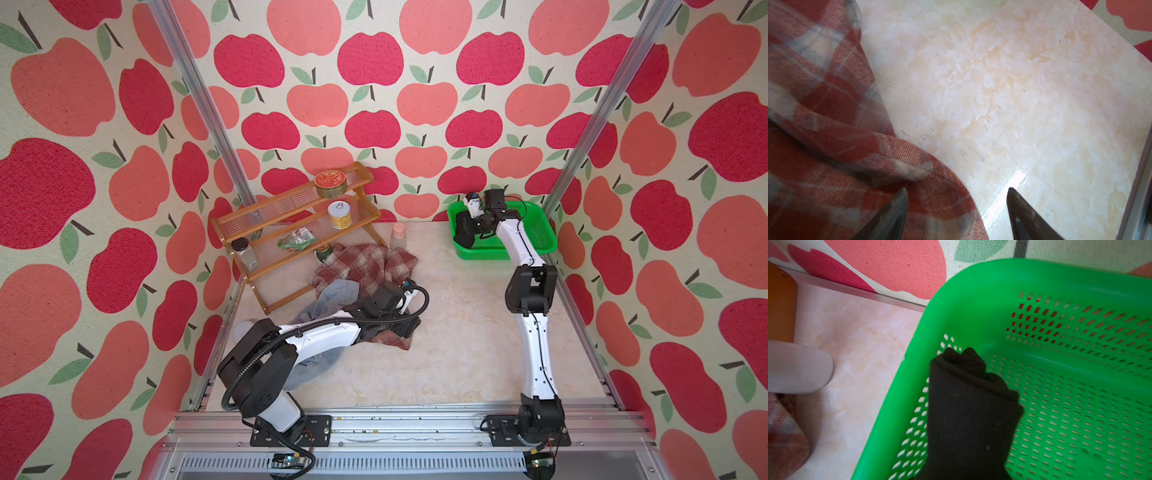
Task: Roll up the skirts
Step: Place the skirt in the basket.
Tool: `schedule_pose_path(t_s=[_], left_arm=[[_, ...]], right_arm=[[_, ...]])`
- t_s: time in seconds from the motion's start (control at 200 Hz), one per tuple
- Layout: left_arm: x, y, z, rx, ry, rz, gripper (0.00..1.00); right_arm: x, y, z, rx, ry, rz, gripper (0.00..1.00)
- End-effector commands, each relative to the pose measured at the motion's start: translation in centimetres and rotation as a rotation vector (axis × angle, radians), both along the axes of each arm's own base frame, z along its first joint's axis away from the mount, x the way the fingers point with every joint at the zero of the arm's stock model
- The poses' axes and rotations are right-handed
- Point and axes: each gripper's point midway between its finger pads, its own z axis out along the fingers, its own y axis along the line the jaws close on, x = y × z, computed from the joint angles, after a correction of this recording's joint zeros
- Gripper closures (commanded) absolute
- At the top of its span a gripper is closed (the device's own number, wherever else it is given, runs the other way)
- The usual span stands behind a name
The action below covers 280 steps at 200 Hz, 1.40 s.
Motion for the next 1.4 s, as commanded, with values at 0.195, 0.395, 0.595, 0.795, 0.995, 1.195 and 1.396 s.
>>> schedule_pose_path(t_s=[0.195, 0.395, 0.595, 0.795, 0.995, 1.195, 1.396], left_arm=[[-0.4, 0.8, -1.1, 0.036, -0.001, 0.025, 0.24], [-0.4, 0.8, -1.5, 0.043, 0.006, 0.026, 0.23], [-0.7, 0.5, -2.0, 0.042, 0.023, 0.021, 0.23], [-0.8, 0.1, -1.6, 0.030, 0.029, 0.011, 0.23], [-1.1, -0.1, -1.2, 0.025, 0.027, 0.007, 0.23], [-1.0, 0.1, -0.7, 0.028, 0.019, 0.016, 0.23], [-1.0, -0.1, -0.9, 0.030, 0.026, 0.012, 0.22]], right_arm=[[1.5, -3.0, 5.3, -0.144, -0.145, -0.116, 0.93], [0.8, -0.7, 5.8, -0.085, -0.135, -0.041, 0.90], [-1.0, 0.8, -0.3, -0.081, 0.035, -0.030, 0.90], [-1.8, 1.4, -3.8, -0.056, 0.110, -0.099, 0.91], [-0.8, 2.1, -4.7, -0.006, 0.108, -0.135, 0.86], [-0.1, 2.4, -5.1, 0.037, 0.100, -0.146, 0.43], [0.2, 2.8, -4.2, 0.094, 0.085, -0.127, 0.01]])
